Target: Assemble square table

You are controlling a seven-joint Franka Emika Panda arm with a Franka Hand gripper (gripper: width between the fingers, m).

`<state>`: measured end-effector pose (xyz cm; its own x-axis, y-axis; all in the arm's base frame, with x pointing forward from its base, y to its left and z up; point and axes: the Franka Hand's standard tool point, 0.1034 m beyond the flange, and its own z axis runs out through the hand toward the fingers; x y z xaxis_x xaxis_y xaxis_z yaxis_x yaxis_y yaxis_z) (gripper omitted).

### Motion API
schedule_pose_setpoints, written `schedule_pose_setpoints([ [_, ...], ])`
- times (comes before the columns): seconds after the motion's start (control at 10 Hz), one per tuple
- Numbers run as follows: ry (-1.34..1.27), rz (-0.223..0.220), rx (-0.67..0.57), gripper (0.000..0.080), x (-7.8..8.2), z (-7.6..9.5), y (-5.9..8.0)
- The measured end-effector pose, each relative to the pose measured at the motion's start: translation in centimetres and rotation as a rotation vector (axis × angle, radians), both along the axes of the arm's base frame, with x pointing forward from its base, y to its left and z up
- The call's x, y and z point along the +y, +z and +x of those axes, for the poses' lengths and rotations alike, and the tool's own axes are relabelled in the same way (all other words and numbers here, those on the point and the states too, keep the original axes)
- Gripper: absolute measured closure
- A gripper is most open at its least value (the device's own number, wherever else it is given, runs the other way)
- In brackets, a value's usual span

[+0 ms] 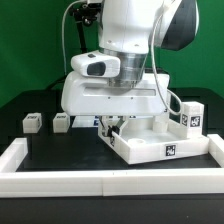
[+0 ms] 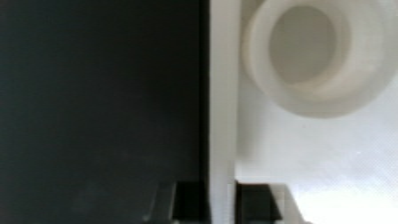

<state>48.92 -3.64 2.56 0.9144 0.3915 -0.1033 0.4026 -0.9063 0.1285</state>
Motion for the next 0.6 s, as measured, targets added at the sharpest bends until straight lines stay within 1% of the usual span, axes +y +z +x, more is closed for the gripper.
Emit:
schedule_pose_setpoints([
  [0.4,0.259,-0.012,0.049,0.0736,-0.6,0.0,0.0],
  [0.6,0.479,-0.029,0.07,0.0736,0.2,1.6,0.4],
])
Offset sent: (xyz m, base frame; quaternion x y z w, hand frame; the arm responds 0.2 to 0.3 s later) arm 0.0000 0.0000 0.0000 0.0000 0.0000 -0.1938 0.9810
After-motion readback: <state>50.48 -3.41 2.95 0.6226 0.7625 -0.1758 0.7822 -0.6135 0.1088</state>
